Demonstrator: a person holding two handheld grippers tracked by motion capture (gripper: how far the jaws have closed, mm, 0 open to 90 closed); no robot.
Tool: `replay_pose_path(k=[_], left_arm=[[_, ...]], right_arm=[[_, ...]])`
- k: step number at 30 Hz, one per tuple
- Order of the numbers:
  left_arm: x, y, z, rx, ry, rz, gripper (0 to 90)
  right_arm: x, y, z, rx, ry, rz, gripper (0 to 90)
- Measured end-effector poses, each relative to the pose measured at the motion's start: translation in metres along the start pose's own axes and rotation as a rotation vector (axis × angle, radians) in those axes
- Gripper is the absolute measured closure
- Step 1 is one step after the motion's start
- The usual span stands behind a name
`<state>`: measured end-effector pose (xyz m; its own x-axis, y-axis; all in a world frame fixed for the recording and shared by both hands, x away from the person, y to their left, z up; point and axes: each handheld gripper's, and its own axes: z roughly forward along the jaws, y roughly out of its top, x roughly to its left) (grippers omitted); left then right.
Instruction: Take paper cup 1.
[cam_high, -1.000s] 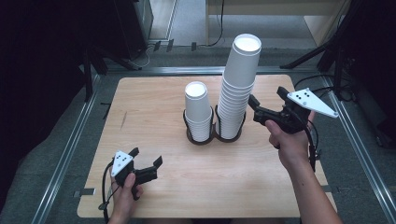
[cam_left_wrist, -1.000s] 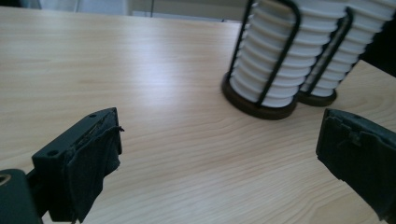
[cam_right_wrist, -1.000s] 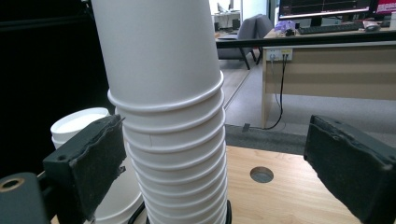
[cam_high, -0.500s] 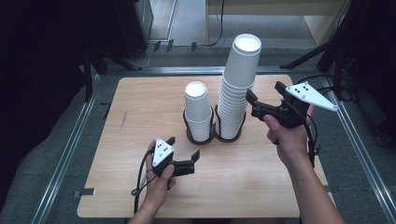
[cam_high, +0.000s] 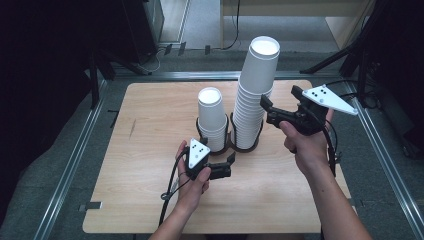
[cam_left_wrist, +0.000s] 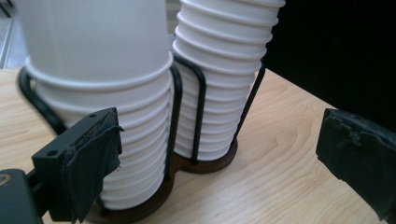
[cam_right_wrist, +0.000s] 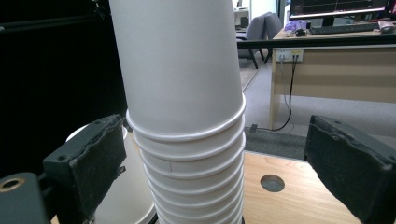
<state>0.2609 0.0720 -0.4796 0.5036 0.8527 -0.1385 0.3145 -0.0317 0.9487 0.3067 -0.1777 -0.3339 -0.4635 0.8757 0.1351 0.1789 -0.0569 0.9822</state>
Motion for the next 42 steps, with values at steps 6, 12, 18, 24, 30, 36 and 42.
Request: replay_pose_path(k=[6, 12, 18, 24, 30, 36, 42], left_arm=[[-0.011, 0.007, 0.012, -0.008, 0.013, 0.018, 0.3], [-0.023, 0.014, 0.023, -0.019, 0.003, 0.033, 0.3], [-0.034, 0.023, 0.04, -0.048, 0.016, 0.04, 0.3], [-0.046, 0.032, 0.055, -0.091, 0.074, 0.077, 0.3], [-0.051, 0.043, 0.069, -0.118, 0.126, 0.095, 0.3], [-0.054, 0.053, 0.083, -0.14, 0.169, 0.075, 0.2], [-0.055, 0.058, 0.091, -0.162, 0.194, 0.064, 0.2]], right_arm=[[0.002, 0.002, 0.002, -0.001, 0.011, 0.001, 5.5], [0.003, 0.007, 0.003, -0.005, 0.016, 0.004, 5.5], [0.005, 0.01, 0.007, -0.009, 0.021, 0.002, 5.5], [0.005, 0.011, 0.01, -0.005, 0.024, 0.011, 5.5], [0.006, 0.015, 0.014, -0.002, 0.029, 0.004, 5.5], [0.007, 0.021, 0.022, -0.003, 0.05, 0.049, 5.4], [0.007, 0.023, 0.034, 0.022, 0.051, 0.057, 4.8]])
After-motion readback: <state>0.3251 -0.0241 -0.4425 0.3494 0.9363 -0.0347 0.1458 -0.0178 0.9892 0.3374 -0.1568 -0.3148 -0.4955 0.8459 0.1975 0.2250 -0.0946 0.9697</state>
